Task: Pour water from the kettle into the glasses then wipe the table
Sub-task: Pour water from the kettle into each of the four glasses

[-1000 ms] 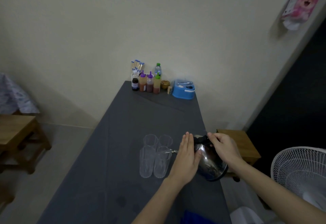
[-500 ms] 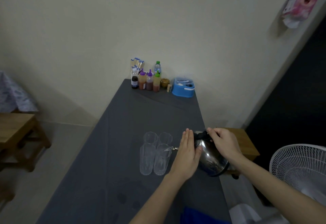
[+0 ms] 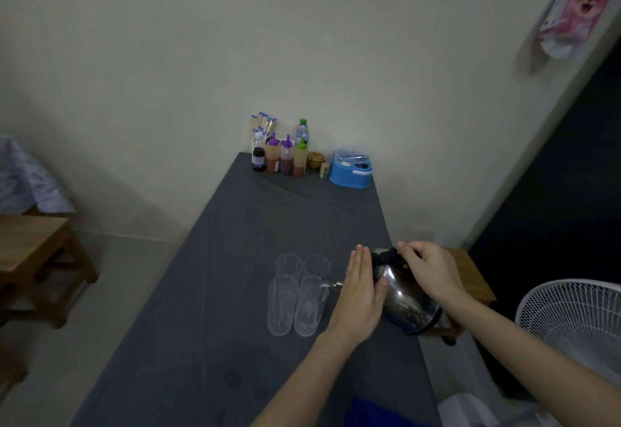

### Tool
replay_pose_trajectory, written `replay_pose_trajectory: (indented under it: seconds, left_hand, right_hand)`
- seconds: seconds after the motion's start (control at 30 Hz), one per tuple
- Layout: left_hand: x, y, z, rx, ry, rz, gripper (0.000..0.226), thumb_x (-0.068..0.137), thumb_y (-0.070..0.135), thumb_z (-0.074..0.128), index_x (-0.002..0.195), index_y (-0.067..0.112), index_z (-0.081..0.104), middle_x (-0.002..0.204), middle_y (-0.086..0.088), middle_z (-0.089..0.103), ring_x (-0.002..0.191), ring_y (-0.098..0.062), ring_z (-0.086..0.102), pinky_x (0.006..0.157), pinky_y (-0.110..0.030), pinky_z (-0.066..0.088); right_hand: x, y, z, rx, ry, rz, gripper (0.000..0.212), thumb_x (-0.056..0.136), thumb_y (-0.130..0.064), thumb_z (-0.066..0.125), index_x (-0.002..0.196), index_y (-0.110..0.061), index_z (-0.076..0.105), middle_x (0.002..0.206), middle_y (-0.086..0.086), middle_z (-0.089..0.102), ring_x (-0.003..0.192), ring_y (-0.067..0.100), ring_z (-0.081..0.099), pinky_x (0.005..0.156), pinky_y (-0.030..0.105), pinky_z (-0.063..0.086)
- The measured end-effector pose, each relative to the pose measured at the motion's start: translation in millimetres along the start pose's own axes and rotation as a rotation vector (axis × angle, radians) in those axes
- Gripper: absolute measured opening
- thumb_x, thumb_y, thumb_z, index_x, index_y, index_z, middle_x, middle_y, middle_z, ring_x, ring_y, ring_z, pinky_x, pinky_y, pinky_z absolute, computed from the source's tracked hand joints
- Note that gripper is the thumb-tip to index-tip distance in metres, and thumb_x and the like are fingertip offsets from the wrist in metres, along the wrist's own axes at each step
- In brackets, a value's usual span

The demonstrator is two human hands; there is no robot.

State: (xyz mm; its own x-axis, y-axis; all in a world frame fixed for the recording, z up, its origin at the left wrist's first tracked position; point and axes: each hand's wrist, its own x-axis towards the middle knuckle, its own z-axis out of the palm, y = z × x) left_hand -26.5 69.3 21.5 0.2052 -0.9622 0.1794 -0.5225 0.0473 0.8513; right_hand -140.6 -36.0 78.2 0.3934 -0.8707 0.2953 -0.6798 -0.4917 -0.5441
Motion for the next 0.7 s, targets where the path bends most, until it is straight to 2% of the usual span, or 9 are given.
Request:
replay_pose_trajectory:
  seconds: [0.1, 0.3, 0.5, 0.6, 0.7]
  left_hand:
    - [0, 3, -1, -0.008, -0.002, -0.008, 0.077, 0.092, 0.055, 0.018, 0.152, 0.013, -0.007, 0.161, 0.002, -0.013, 0.143, -0.003, -0.016, 0.116, -0.019, -0.005]
    - [0, 2, -1, -0.009, -0.007, -0.008, 0.065, 0.103, 0.036, 0.028, 0.151, 0.014, -0.009, 0.160, 0.003, -0.014, 0.144, -0.005, -0.016, 0.117, -0.021, -0.005]
    - [0, 3, 0, -0.009, -0.003, -0.013, 0.065, 0.103, 0.035, 0.029, 0.151, 0.013, -0.009, 0.160, 0.003, -0.015, 0.145, -0.006, -0.016, 0.116, -0.020, -0.006]
    - [1, 2, 1, 0.002, -0.012, -0.017, 0.064, 0.103, 0.035, 0.029, 0.151, 0.014, -0.008, 0.160, 0.003, -0.014, 0.144, -0.006, -0.016, 0.117, -0.021, -0.005]
    - [1, 2, 1, 0.016, -0.021, -0.024, 0.066, 0.102, 0.041, 0.025, 0.152, 0.013, -0.007, 0.160, 0.004, -0.013, 0.144, -0.004, -0.016, 0.117, -0.021, -0.005]
  right_hand:
    - [2, -1, -1, -0.014, 0.000, 0.005, 0.049, 0.095, -0.036, 0.052, 0.058, -0.005, 0.059, 0.052, 0.009, 0.061, 0.051, 0.019, 0.057, 0.051, 0.034, 0.040]
    - [1, -1, -3, -0.017, -0.003, -0.001, 0.049, 0.096, -0.035, 0.052, 0.057, -0.007, 0.059, 0.053, 0.009, 0.061, 0.053, 0.020, 0.059, 0.054, 0.037, 0.043]
    - [-1, -4, -4, -0.006, -0.012, 0.002, 0.050, 0.096, -0.033, 0.052, 0.050, -0.016, 0.052, 0.049, 0.004, 0.056, 0.050, 0.019, 0.055, 0.052, 0.035, 0.040]
    - [-4, -4, -4, 0.016, -0.009, 0.024, 0.049, 0.096, -0.034, 0.052, 0.052, -0.013, 0.055, 0.051, 0.007, 0.058, 0.051, 0.021, 0.056, 0.053, 0.037, 0.042]
    - [-9, -5, -3, 0.046, -0.003, 0.056, 0.049, 0.097, -0.032, 0.052, 0.050, -0.018, 0.053, 0.047, -0.001, 0.054, 0.047, 0.015, 0.052, 0.050, 0.032, 0.037]
